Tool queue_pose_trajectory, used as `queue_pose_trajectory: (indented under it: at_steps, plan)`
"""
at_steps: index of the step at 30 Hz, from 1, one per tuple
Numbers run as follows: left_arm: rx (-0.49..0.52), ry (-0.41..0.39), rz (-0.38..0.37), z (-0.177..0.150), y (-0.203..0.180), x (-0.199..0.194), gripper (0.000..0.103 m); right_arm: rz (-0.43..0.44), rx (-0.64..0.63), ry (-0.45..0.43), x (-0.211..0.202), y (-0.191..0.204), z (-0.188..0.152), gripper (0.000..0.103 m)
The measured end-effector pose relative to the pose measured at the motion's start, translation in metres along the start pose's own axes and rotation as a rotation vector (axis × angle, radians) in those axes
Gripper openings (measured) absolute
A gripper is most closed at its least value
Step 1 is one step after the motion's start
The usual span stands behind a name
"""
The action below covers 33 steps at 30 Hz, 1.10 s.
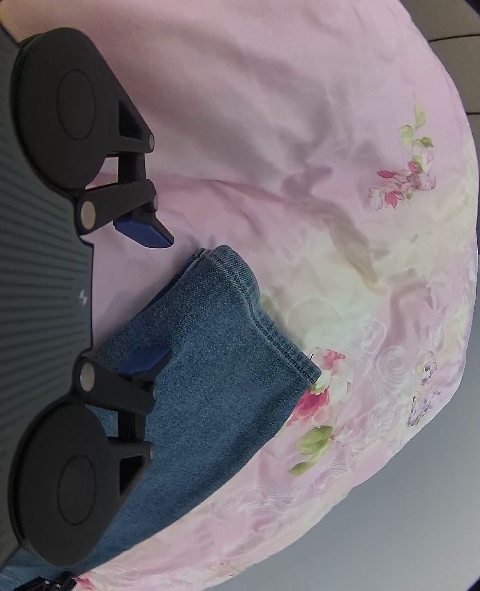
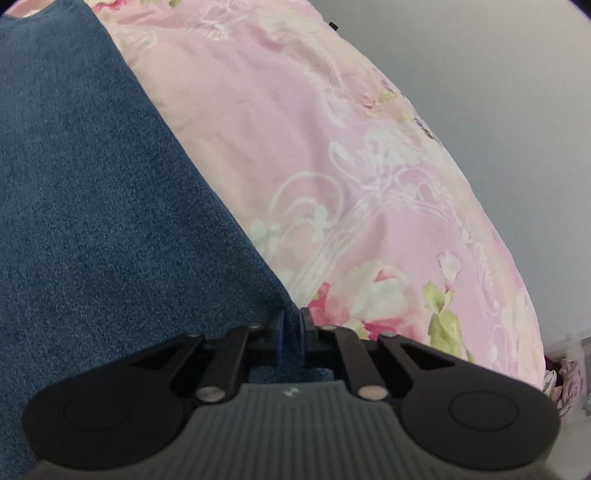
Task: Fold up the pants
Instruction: 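Grasp the stacked leg hems with the left tool, then lift the hems with the left tool and fold them toward the waistband, then release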
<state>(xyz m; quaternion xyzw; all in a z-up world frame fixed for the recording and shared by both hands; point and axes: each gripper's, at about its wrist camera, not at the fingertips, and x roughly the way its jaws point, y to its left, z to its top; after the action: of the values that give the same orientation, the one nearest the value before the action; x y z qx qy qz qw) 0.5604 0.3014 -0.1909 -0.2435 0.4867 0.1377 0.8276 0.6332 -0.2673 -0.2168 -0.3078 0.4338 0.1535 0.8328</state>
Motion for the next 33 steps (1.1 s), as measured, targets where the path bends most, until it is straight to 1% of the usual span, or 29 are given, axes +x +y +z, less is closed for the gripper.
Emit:
queue_pose_trajectory:
  at_steps: [1, 2, 3, 5, 8, 9, 11, 13, 14, 16, 17, 18, 21, 23, 26, 28, 31, 33]
  plan:
    - [-0.026, 0.000, -0.011, -0.001, 0.002, 0.003, 0.072, 0.011, 0.034, -0.011, -0.011, -0.006, -0.004, 0.016]
    - [-0.057, 0.002, -0.020, -0.003, 0.004, 0.008, 0.072, 0.023, 0.064, -0.020, -0.021, -0.010, -0.009, 0.027]
    - [-0.092, 0.006, -0.030, -0.005, 0.007, 0.012, 0.072, 0.041, 0.088, -0.031, -0.033, -0.014, -0.016, 0.033]
    - [-0.155, 0.004, -0.054, -0.009, 0.013, 0.020, 0.072, 0.047, 0.111, -0.030, -0.049, -0.016, -0.032, 0.033]
    - [-0.237, -0.004, -0.116, -0.013, 0.026, 0.030, 0.072, 0.032, 0.129, 0.000, -0.065, -0.017, -0.062, 0.033]
    - [-0.271, -0.006, -0.138, -0.015, 0.031, 0.033, 0.072, 0.038, 0.156, 0.010, -0.070, -0.017, -0.074, 0.034]
    - [-0.335, -0.018, -0.171, -0.020, 0.038, 0.040, 0.073, 0.076, 0.237, 0.022, -0.075, -0.022, -0.093, 0.034]
    - [-0.375, -0.045, -0.187, -0.024, 0.040, 0.045, 0.073, 0.099, 0.307, 0.025, -0.081, -0.021, -0.105, 0.034]
    - [-0.392, -0.061, -0.191, -0.025, 0.040, 0.046, 0.070, 0.101, 0.331, 0.025, -0.084, -0.018, -0.110, 0.034]
    - [-0.422, -0.081, -0.211, -0.025, 0.038, 0.046, 0.058, 0.100, 0.361, 0.036, -0.087, -0.013, -0.115, 0.033]
    - [-0.436, -0.086, -0.235, -0.024, 0.038, 0.045, 0.044, 0.095, 0.367, 0.036, -0.089, -0.009, -0.117, 0.034]
    - [-0.450, -0.089, -0.234, -0.023, 0.037, 0.043, 0.041, 0.092, 0.367, 0.034, -0.092, -0.007, -0.120, 0.034]
    - [-0.416, -0.109, -0.230, -0.017, 0.032, 0.032, 0.021, 0.093, 0.374, 0.034, -0.102, -0.004, -0.129, 0.035]
    - [-0.385, -0.128, -0.242, -0.013, 0.028, 0.021, 0.017, 0.110, 0.403, 0.036, -0.107, -0.007, -0.134, 0.036]
    - [-0.321, -0.168, -0.259, -0.008, 0.015, 0.001, 0.016, 0.155, 0.471, 0.027, -0.112, -0.013, -0.138, 0.036]
    - [-0.259, -0.205, -0.270, -0.004, 0.001, -0.017, 0.015, 0.174, 0.483, 0.026, -0.114, -0.012, -0.136, 0.036]
    - [-0.124, -0.273, -0.288, -0.003, -0.030, -0.049, 0.015, 0.183, 0.461, 0.027, -0.115, -0.004, -0.132, 0.036]
    - [-0.022, -0.315, -0.298, -0.007, -0.057, -0.073, 0.015, 0.197, 0.456, 0.024, -0.115, 0.000, -0.131, 0.039]
